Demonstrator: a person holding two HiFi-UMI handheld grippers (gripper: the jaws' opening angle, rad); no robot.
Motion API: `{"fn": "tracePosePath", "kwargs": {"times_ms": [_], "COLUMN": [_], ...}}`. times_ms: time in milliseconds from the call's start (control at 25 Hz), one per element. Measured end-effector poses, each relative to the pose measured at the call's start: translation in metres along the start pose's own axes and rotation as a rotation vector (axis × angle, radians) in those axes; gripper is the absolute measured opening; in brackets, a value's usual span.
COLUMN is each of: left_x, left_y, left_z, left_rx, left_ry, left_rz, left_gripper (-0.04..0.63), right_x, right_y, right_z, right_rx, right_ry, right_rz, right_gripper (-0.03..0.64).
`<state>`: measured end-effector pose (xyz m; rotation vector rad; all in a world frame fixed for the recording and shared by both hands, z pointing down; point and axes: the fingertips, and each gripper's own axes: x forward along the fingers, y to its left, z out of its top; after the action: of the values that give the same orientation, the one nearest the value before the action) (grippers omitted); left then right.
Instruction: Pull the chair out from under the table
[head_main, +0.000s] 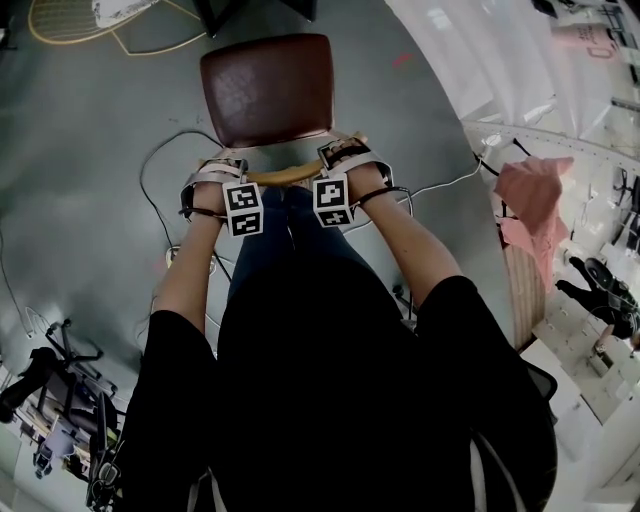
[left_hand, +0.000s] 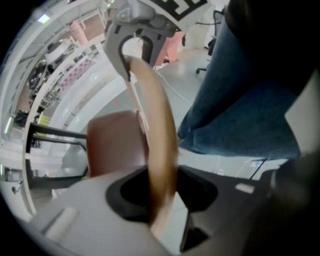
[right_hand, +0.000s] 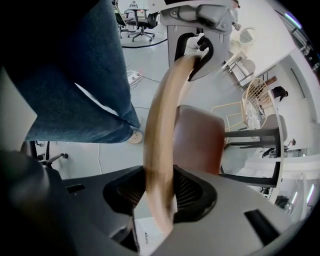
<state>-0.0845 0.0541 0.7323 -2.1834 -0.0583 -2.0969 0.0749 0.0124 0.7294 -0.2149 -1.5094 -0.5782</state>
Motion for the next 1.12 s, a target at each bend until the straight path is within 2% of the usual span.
{"fn": "tracePosePath", "kwargs": {"times_ms": [560, 1120], "left_x": [-0.007, -0.014], "left_y": [-0.099, -0.167], "left_z": [0.014, 0.051], "left_rx": [0.042, 0.031], "left_ry": [-0.059, -0.075], "left_rz": [-0.021, -0.056], "left_gripper": [0.153, 0.152], "right_x": [-0.019, -0.04], "right_y": [0.088, 0.159], "right_z": [0.045, 0.053], "right_rx": [0.036, 0.041], "right_ry": [0.059, 0.056], "right_rz": [0.028, 0.051], "right_gripper": [0.15, 0.15]}}
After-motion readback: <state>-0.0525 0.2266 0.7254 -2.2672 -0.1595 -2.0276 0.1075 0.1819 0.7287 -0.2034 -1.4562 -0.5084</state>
